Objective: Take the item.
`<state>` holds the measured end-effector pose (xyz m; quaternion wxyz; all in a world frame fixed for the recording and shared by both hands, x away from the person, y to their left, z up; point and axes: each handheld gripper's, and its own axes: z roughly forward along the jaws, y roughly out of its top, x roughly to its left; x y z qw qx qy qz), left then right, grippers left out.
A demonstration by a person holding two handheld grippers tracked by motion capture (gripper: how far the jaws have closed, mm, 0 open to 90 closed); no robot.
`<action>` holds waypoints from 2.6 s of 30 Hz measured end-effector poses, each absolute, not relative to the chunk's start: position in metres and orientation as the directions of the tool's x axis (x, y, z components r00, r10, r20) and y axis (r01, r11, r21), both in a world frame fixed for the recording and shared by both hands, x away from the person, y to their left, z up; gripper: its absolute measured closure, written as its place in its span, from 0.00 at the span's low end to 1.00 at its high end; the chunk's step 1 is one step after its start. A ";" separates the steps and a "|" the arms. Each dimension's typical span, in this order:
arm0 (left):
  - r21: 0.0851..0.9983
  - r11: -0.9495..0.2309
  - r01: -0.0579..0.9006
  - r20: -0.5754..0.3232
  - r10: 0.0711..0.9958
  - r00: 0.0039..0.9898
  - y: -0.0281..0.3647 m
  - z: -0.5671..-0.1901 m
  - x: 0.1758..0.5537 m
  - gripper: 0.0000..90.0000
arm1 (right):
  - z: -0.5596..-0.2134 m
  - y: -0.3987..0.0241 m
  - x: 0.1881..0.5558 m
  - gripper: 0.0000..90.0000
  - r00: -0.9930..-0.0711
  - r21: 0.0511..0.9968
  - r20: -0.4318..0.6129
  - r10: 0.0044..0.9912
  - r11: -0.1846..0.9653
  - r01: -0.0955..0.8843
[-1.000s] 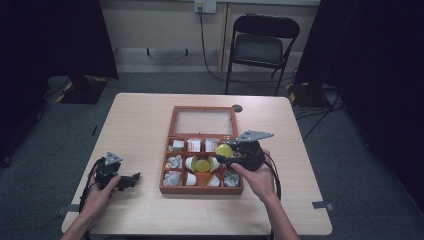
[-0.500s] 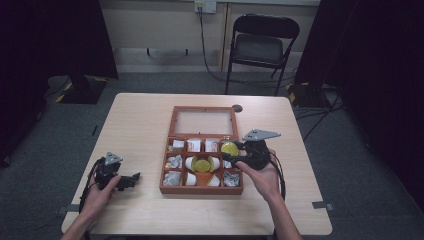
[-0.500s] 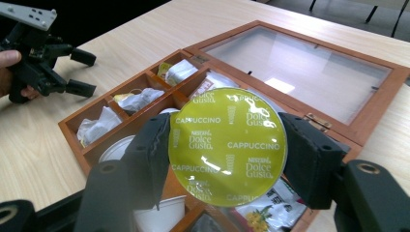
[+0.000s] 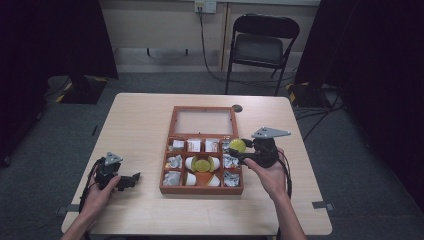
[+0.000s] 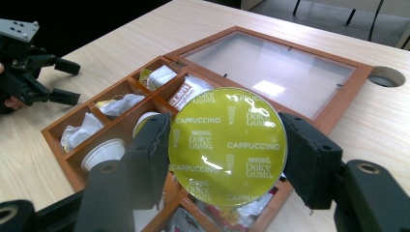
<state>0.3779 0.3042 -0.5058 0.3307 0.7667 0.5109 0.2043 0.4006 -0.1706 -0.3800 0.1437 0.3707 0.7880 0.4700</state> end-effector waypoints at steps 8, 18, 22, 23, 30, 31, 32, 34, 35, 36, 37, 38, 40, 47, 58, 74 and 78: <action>0.715 -0.260 0.649 -0.026 0.918 0.396 0.304 -0.506 0.378 0.00 | -0.376 -0.185 0.402 0.43 -0.662 0.856 0.130 0.738 0.253 0.451; 0.715 -0.260 0.649 -0.026 0.918 0.396 0.304 -0.506 0.378 0.00 | -0.375 -0.203 0.406 0.43 -0.617 0.850 0.116 0.778 0.243 0.467; 0.715 -0.260 0.649 -0.025 0.918 0.396 0.304 -0.506 0.378 0.00 | -0.379 -0.211 0.408 0.43 -0.600 0.847 0.125 0.790 0.230 0.479; 0.715 -0.261 0.649 -0.025 0.918 0.396 0.304 -0.506 0.378 0.00 | -0.379 -0.213 0.409 0.43 -0.594 0.845 0.121 0.795 0.231 0.482; 0.715 -0.260 0.649 -0.026 0.918 0.396 0.304 -0.506 0.378 0.00 | -0.392 -0.227 0.416 0.43 -0.548 0.824 0.108 0.829 0.234 0.516; 0.715 -0.261 0.649 -0.025 0.918 0.396 0.304 -0.506 0.378 0.00 | -0.393 -0.228 0.416 0.43 -0.547 0.822 0.105 0.831 0.237 0.517; 0.715 -0.261 0.649 -0.025 0.918 0.396 0.304 -0.506 0.378 0.00 | -0.394 -0.228 0.417 0.43 -0.545 0.821 0.109 0.832 0.234 0.521; 0.715 -0.260 0.649 -0.025 0.918 0.396 0.304 -0.506 0.378 0.00 | -0.396 -0.230 0.418 0.43 -0.542 0.821 0.111 0.833 0.231 0.523; 0.715 -0.260 0.649 -0.025 0.918 0.396 0.304 -0.506 0.378 0.00 | -0.397 -0.230 0.419 0.43 -0.542 0.818 0.108 0.834 0.235 0.524; 0.715 -0.260 0.649 -0.025 0.918 0.396 0.304 -0.506 0.378 0.00 | -0.399 -0.231 0.420 0.43 -0.539 0.815 0.103 0.836 0.239 0.527; 0.715 -0.260 0.649 -0.025 0.918 0.396 0.304 -0.506 0.378 0.00 | -0.401 -0.232 0.421 0.43 -0.537 0.813 0.105 0.837 0.238 0.532; 0.715 -0.261 0.649 -0.025 0.918 0.396 0.304 -0.506 0.378 0.00 | -0.404 -0.233 0.422 0.43 -0.535 0.811 0.115 0.837 0.232 0.538; 0.715 -0.260 0.649 -0.025 0.918 0.396 0.304 -0.506 0.378 0.00 | -0.407 -0.234 0.423 0.43 -0.528 0.806 0.116 0.841 0.231 0.545; 0.715 -0.260 0.649 -0.025 0.918 0.396 0.304 -0.506 0.378 0.00 | -0.420 -0.241 0.428 0.43 -0.504 0.784 0.123 0.855 0.227 0.578; 0.714 -0.263 0.649 -0.024 0.917 0.398 0.304 -0.506 0.378 0.00 | -0.441 -0.241 0.435 0.43 -0.487 0.740 0.123 0.865 0.247 0.625; 0.714 -0.263 0.649 -0.024 0.917 0.398 0.304 -0.506 0.378 0.00 | -0.461 -0.239 0.441 0.43 -0.476 0.704 0.119 0.871 0.265 0.659; 0.714 -0.263 0.649 -0.024 0.917 0.398 0.304 -0.506 0.378 0.00 | -0.463 -0.238 0.442 0.43 -0.478 0.702 0.117 0.870 0.268 0.660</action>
